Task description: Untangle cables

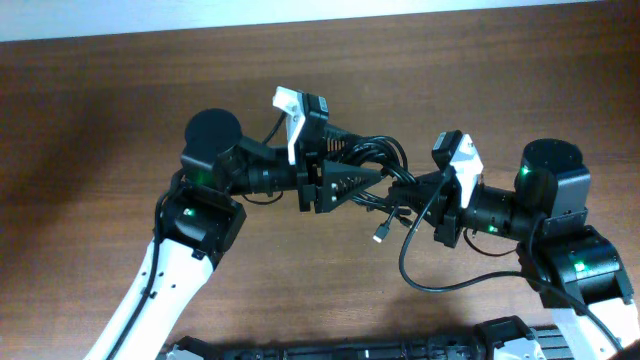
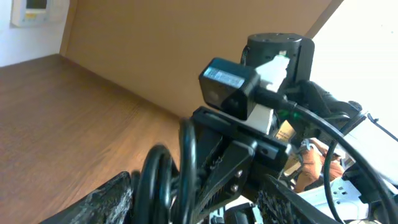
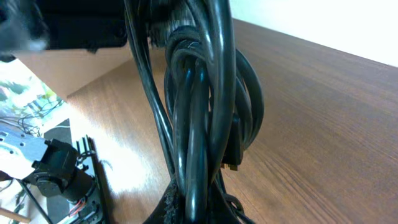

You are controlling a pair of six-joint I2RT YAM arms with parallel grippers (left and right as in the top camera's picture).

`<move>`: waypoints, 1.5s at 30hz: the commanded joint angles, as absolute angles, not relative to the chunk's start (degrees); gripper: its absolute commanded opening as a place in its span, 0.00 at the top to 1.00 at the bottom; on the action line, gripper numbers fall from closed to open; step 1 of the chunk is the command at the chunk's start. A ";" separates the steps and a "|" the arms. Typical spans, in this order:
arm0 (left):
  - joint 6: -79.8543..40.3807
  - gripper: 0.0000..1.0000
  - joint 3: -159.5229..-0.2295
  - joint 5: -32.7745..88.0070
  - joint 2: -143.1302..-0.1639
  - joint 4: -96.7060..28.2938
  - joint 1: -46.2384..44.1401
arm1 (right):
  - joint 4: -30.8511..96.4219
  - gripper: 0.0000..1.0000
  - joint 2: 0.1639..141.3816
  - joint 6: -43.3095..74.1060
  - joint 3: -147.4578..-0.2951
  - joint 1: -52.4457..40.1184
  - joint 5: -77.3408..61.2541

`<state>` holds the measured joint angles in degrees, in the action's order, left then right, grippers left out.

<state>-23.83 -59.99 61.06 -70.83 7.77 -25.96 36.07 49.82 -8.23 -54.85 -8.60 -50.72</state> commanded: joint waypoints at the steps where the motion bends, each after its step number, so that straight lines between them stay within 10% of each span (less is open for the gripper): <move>1: -23.46 0.39 -60.25 61.45 -70.50 10.44 -26.11 | 38.26 0.96 49.65 -10.72 -55.42 -8.62 -52.51; 18: -20.93 0.51 -60.25 61.39 -70.76 6.37 -26.11 | 39.68 0.96 49.60 -10.72 -55.42 -8.62 -52.56; 26: -20.95 1.00 -60.25 57.49 -70.76 6.81 -26.15 | 39.70 0.96 49.60 -10.72 -55.42 -8.60 -53.41; 28: -20.95 1.00 -60.25 57.12 -70.76 7.03 -26.15 | 39.72 0.85 49.60 -10.72 -55.42 -8.60 -53.41; 31: -20.95 1.00 -60.25 56.01 -70.74 7.79 -26.11 | 39.70 0.27 49.60 -10.72 -55.42 -8.60 -53.34; 34: -20.97 1.00 -60.25 55.68 -70.74 8.03 -26.11 | 39.66 0.16 49.60 -10.72 -55.42 -8.60 -49.43; 36: -20.97 1.00 -60.25 55.70 -70.74 7.99 -26.11 | 39.55 0.20 49.60 -12.25 -55.42 -8.60 -47.94; 41: -20.97 1.00 -60.25 55.70 -70.74 7.77 -26.11 | 36.32 0.90 49.60 -14.79 -55.42 -8.60 -47.53; 45: -20.97 1.00 -60.25 55.13 -70.76 7.55 -26.11 | 35.59 0.96 49.60 -14.76 -55.42 -8.60 -47.57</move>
<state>-21.23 -59.99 55.44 -70.83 7.31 -25.96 36.34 49.82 -14.06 -54.85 -8.60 -47.86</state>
